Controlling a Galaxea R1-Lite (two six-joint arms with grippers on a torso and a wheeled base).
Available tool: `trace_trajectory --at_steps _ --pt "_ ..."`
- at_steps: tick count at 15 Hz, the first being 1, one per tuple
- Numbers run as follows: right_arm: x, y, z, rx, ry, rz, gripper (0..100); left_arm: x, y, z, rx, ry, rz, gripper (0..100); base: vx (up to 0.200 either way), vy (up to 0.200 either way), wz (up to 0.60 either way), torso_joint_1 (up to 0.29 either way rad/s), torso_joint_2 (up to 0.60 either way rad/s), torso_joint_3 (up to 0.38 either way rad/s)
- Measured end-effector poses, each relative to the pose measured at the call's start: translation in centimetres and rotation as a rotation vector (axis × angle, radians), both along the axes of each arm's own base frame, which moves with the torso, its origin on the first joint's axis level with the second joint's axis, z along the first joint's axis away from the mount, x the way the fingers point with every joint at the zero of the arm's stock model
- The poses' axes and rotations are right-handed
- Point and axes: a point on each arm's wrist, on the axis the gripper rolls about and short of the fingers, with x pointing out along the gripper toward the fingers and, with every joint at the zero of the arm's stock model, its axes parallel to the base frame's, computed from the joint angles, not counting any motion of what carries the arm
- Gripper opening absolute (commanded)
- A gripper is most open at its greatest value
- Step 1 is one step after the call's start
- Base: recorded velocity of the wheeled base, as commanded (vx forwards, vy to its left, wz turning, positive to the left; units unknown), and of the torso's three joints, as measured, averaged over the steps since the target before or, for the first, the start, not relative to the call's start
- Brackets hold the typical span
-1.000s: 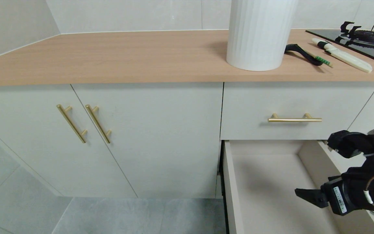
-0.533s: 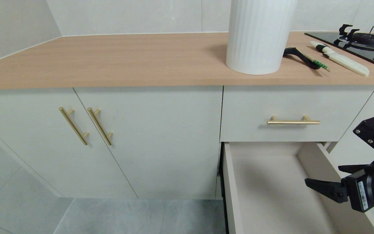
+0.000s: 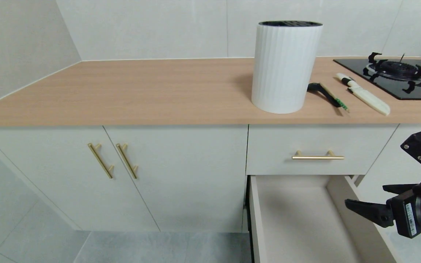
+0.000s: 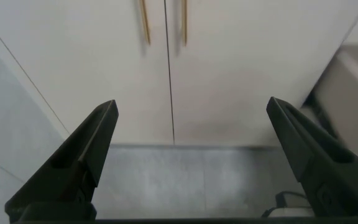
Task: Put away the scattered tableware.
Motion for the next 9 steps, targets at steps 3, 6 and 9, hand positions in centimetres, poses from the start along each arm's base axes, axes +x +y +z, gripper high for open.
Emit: trace_trajectory --at_steps 3,6,9 --pt "0.0 0.0 0.0 -0.001 -0.001 -0.002 100 0.0 0.0 0.0 0.0 0.0 0.0 100 0.0 0.0 0.0 0.333 -0.47 -0.253" --pt "-0.1 -0.1 0.2 -0.014 -0.016 0.006 100 0.0 0.0 0.0 0.0 0.0 -0.001 100 0.0 0.0 0.0 0.095 -0.15 -0.084" --pt "0.3 -0.1 2.5 0.013 -0.078 -0.014 100 0.0 0.0 0.0 0.0 0.0 0.0 100 0.0 0.0 0.0 0.0 0.0 0.0"
